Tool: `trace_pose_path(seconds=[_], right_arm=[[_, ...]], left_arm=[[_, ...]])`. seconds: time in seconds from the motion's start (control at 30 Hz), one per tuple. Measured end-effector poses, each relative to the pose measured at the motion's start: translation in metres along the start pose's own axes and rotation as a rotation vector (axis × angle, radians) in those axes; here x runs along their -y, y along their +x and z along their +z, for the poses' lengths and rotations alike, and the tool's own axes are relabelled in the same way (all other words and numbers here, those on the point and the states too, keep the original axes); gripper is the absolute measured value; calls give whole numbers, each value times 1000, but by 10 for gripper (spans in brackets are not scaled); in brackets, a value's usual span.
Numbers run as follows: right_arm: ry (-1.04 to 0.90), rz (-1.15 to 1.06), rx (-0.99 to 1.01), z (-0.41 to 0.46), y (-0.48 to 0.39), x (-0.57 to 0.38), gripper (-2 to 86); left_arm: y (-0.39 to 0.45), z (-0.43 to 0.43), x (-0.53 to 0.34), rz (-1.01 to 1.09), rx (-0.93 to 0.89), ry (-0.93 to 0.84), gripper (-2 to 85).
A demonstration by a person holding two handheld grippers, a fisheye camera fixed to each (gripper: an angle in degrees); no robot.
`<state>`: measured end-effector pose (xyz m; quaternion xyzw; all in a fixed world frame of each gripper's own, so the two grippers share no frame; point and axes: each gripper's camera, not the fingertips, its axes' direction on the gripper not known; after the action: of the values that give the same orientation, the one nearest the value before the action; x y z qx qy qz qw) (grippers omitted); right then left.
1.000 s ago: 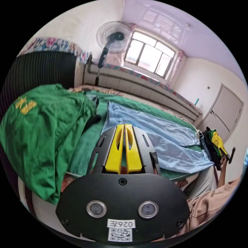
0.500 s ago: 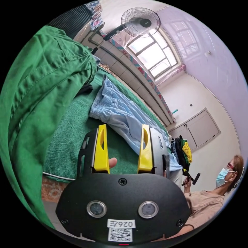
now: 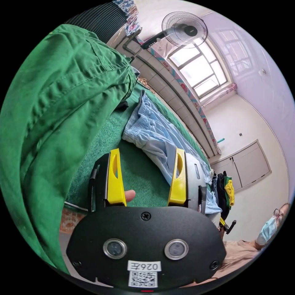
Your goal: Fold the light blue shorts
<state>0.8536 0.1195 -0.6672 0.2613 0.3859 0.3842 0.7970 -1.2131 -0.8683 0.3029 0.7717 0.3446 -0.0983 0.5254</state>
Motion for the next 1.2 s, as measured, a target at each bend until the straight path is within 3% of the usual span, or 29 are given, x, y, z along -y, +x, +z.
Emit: trace_pose_path(seconds=[0.1, 0.23, 0.37, 0.5, 0.63, 0.83, 1.2], right_arm=[[-6, 20, 20, 5, 18, 15, 142], [-32, 6, 55, 20, 36, 40, 140], [-89, -12, 151, 31, 57, 67, 135], [-100, -28, 174, 28, 65, 76, 130], [-70, -62, 182, 13, 61, 76, 105], [-70, -66, -199, -4, 29, 59, 76], [-107, -184, -214, 13, -74, 25, 127]], left_arm=[[-7, 15, 20, -43, 0, -23, 226], [-25, 32, 48, -146, 31, -42, 83], [-30, 39, 64, -118, -6, -70, 20], [-23, 15, 62, -50, 24, -9, 6], [-36, -23, 56, -63, -82, 85, 0], [-54, -57, 54, -69, -108, 89, -3], [-95, -72, 35, -120, -144, 84, -7]])
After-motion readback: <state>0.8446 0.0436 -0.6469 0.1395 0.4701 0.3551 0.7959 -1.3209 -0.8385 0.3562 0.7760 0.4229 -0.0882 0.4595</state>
